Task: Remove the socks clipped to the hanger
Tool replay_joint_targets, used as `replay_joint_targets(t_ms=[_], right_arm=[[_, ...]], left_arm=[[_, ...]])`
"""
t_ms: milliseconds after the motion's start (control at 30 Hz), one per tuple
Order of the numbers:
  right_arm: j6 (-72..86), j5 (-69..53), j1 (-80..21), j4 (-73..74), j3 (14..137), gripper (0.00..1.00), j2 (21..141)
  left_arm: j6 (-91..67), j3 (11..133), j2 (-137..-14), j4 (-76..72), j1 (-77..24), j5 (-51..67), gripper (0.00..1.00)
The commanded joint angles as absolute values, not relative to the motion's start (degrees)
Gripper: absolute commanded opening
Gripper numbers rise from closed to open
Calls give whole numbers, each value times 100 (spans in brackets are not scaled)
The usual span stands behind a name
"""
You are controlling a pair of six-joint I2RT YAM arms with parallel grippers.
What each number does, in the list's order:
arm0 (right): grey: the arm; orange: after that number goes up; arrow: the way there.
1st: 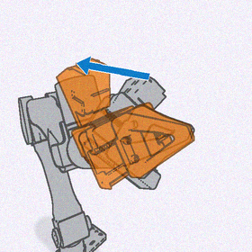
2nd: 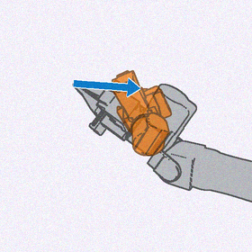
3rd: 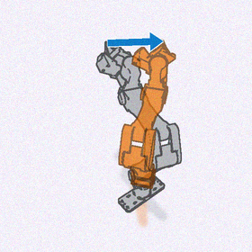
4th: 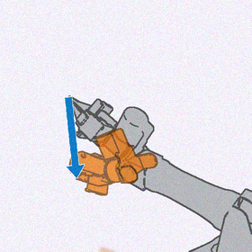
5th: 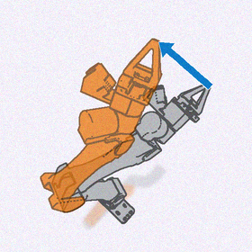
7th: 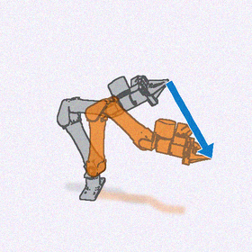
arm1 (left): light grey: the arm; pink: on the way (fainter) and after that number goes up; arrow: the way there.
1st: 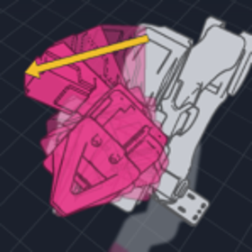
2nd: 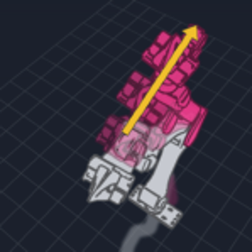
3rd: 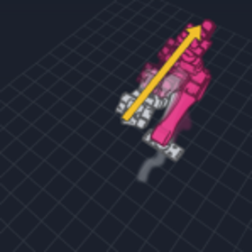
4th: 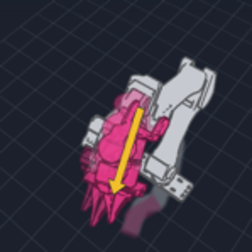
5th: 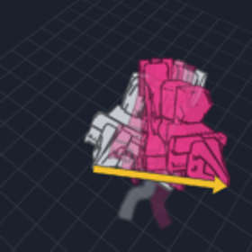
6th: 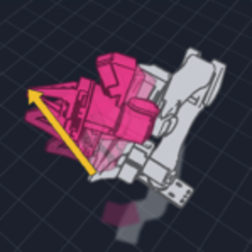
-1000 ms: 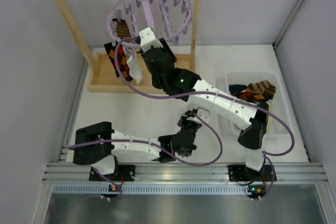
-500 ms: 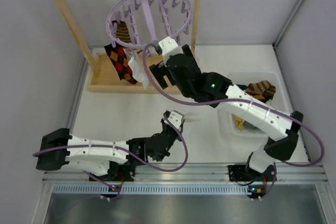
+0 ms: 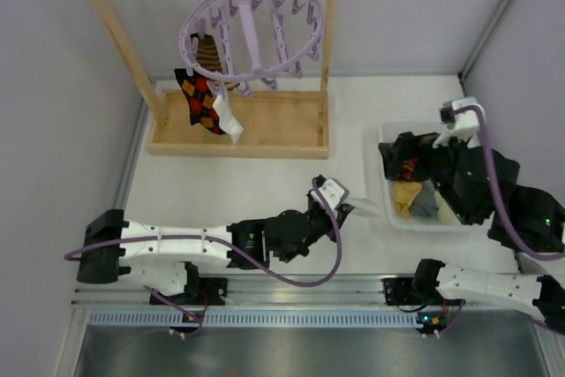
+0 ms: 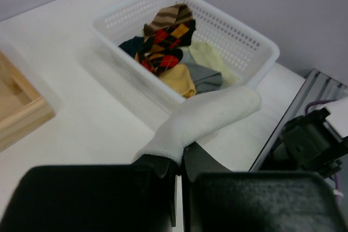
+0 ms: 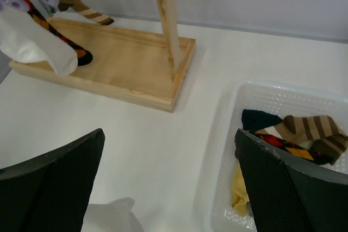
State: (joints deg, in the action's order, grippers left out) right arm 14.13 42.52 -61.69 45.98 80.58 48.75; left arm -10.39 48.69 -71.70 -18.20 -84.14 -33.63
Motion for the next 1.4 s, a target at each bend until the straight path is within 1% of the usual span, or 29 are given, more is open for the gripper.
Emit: replay_joint_targets(t_ms=[0,33,100,133,200,233,300,333,367,400,433,500,533,600,667,733,767,800,833,933,967,1033,1067,1100,1167,1200,1267,1300,1367], right_arm=[[2065,5017,-6100,5237,7814,99,4343],[2126,5184,-6091,5343,7726,99,4063],[2276,5334,-6091,5501,7708,99,3859],[2302,5448,-6091,5545,7717,99,3676],[2355,5624,-6091,5695,7787,99,3455],[2373,5703,-6091,5765,7831,99,3402],[2382,5783,-6091,5880,7936,100,3314],[2321,5809,-6091,5880,8050,99,3253],[2216,5827,-6091,5897,8120,100,3252],[2180,5853,-6091,5924,8286,99,3252],[2136,5923,-6091,5959,8375,99,3287],[2074,5968,-6100,6108,8638,99,3331],[2066,5968,-6091,6161,8701,99,3357],[2022,5950,-6091,6187,8780,100,3384],[1978,5950,-6091,6214,8789,100,3428],[1995,6003,-6091,6284,8815,100,3471],[2013,6020,-6091,6302,8824,99,3472],[2004,6038,-6091,6293,8816,100,3472],[2021,6064,-6091,6258,8815,99,3480],[2004,6082,-6091,6197,8745,100,3533],[2013,6073,-6091,6179,8736,100,3542],[2004,6065,-6091,6126,8701,100,3577],[1987,6030,-6091,5978,8684,99,3568],[1943,5847,-6091,5855,8614,99,3499],[1811,5740,-6091,5539,8517,99,3428],[1784,5652,-6091,5476,8456,99,3419],[1679,5485,-6091,5336,8394,100,3436],[1661,5232,-6100,5196,8359,99,3497],[1608,5028,-6091,5098,8323,99,3542]], left_arm=[[-950,5807,-7671,-1697,-8394,-2883,0],[-914,6253,-8073,-1601,-8367,-2839,0],[-914,6695,-8471,-1503,-8236,-2603,0],[-966,7132,-8882,-1442,-8157,-2384,0],[-1116,7556,-9297,-1363,-7868,-1716,0],[-1177,8072,-9699,-1293,-7771,-1488,0],[-1213,8663,-10184,-977,-7542,-987,0],[-1117,9249,-10413,-880,-7515,-967,0],[-1003,9568,-10946,-574,-7515,-958,0],[-967,9884,-11177,-432,-7515,-941,0],[-923,10471,-11441,-291,-7515,-940,0],[-914,11019,-12161,137,-7471,-801,0],[-966,11561,-12390,262,-7445,-687,0],[-1081,11916,-12908,439,-7348,-589,0],[-1125,12155,-13121,518,-7286,-510,16],[-1177,12286,-13315,658,-7234,-309,39],[-1256,12252,-13324,659,-7164,-255,69],[-1274,12217,-13316,659,-7128,-237,88],[-1274,12130,-13246,685,-7111,-229,99],[-1099,11771,-12861,738,-7093,-193,99],[-1046,11638,-12710,738,-7093,-359,99],[-1011,11068,-12412,730,-7093,-596,99],[-1019,10831,-12053,721,-7084,-876,99],[-1054,10315,-11885,721,-7084,-1001,99],[-1221,9776,-11359,712,-7066,-1369,99],[-1265,9321,-11181,712,-7058,-1545,99],[-1362,8870,-10769,712,-7058,-1835,99],[-1415,8433,-10627,712,-7058,-2281,99],[-1634,7965,-10311,703,-7023,-2530,99]])
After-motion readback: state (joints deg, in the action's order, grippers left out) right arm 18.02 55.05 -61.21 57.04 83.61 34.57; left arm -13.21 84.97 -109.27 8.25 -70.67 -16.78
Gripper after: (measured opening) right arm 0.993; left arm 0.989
